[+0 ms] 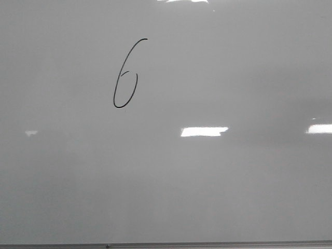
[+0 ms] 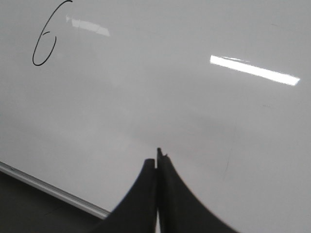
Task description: Write number 6 on whiteboard
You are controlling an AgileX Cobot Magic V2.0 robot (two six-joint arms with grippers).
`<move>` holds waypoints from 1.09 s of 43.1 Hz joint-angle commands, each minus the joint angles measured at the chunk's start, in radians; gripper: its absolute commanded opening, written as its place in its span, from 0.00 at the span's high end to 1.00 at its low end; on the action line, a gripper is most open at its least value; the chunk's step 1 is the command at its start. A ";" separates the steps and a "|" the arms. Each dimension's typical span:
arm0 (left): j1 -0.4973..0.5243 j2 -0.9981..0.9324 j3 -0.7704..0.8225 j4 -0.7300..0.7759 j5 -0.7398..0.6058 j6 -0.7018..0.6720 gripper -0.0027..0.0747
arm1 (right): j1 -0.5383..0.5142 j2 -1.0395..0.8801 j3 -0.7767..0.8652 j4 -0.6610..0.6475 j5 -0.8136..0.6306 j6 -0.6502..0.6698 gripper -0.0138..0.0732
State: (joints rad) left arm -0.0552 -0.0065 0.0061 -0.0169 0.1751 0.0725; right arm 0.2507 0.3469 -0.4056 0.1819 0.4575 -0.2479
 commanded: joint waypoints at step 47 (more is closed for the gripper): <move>-0.001 -0.013 0.007 -0.011 -0.091 -0.008 0.99 | -0.193 -0.376 0.418 -0.038 -0.286 0.138 0.92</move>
State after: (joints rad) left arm -0.0552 -0.0065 0.0061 -0.0192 0.1732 0.0725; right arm 0.0634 -0.0089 0.0270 0.1471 0.2407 -0.1147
